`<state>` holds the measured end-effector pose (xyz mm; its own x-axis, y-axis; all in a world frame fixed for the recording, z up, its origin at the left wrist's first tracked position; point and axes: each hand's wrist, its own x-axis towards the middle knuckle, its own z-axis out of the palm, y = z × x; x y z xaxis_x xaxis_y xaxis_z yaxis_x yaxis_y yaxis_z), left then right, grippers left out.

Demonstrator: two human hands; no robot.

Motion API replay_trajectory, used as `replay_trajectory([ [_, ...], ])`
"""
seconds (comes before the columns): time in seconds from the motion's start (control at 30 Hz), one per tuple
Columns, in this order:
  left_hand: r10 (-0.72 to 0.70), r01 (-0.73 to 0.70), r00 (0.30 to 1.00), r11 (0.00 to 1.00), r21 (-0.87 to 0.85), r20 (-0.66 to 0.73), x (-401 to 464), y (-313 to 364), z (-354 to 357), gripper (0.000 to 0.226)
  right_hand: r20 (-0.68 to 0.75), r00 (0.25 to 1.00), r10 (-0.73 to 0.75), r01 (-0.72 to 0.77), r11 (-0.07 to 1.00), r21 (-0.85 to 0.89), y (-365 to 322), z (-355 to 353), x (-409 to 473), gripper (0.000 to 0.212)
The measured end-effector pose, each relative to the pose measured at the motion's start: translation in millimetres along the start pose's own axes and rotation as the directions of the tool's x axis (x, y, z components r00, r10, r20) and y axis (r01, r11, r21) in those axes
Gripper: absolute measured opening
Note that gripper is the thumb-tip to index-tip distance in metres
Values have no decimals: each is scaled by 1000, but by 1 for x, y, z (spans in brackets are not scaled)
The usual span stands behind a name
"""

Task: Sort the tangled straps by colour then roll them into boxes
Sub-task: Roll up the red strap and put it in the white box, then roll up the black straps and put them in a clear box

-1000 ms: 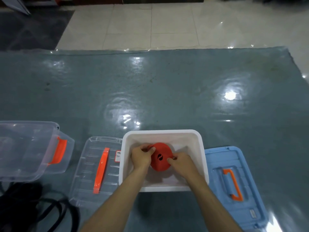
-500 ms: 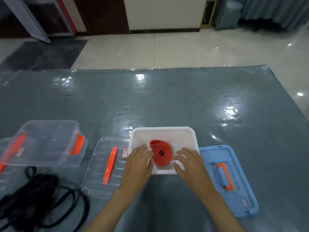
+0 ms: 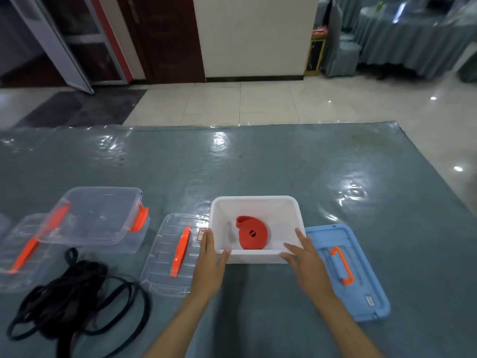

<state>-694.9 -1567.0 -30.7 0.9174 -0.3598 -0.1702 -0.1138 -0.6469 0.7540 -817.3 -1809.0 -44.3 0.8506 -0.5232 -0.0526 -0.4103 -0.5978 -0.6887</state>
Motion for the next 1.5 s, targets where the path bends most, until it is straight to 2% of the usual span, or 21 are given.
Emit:
replay_trajectory([
  [0.1,22,-22,1000,1000,19,1,3,-3,-5,80,20,1000,11,-10,998,-57,-3,1,0,41],
  [0.17,39,-41,999,997,63,31,7,-7,-15,78,33,999,18,-10,978,-210,-7,1,-1,45],
  [0.23,84,-91,996,977,195,44,9,-13,-29,73,0,999,-33,31,957,-289,-17,-1,-5,46],
  [0.33,178,-175,983,863,474,37,-6,-16,-54,59,-36,973,-229,211,937,-278,-48,0,-12,37],
  [0.47,194,-166,981,801,576,12,-40,-17,-90,44,154,926,-344,372,897,-237,-102,7,-26,25],
  [0.53,192,-140,981,760,635,-13,-54,-30,-104,45,230,895,-381,431,873,-230,-124,18,-34,24],
  [0.67,76,-15,995,757,654,-65,-73,-58,-133,43,309,864,-399,468,861,-198,-158,51,-44,27],
  [0.77,16,59,994,745,664,-106,-82,-89,-157,39,341,855,-391,454,881,-129,-185,85,-49,26],
  [0.9,-40,113,992,720,685,-122,-83,-141,-201,34,376,855,-357,429,895,-127,-224,137,-54,24],
  [1.07,-21,86,994,727,681,-104,-71,-204,-265,41,405,875,-266,349,925,-147,-277,207,-63,18],
  [1.17,-4,60,996,774,630,-89,-57,-234,-302,48,472,863,-182,300,935,-187,-299,253,-70,18],
  [1.27,42,-2,998,804,595,-54,-41,-259,-331,52,482,870,-105,221,957,-190,-312,289,-78,31],
  [1.4,91,-131,991,832,539,100,-16,-285,-352,51,482,875,48,33,987,-159,-332,319,-84,65],
  [1.5,114,-190,979,816,546,170,-3,-293,-357,42,445,890,98,-12,981,-193,-338,341,-80,72],
])
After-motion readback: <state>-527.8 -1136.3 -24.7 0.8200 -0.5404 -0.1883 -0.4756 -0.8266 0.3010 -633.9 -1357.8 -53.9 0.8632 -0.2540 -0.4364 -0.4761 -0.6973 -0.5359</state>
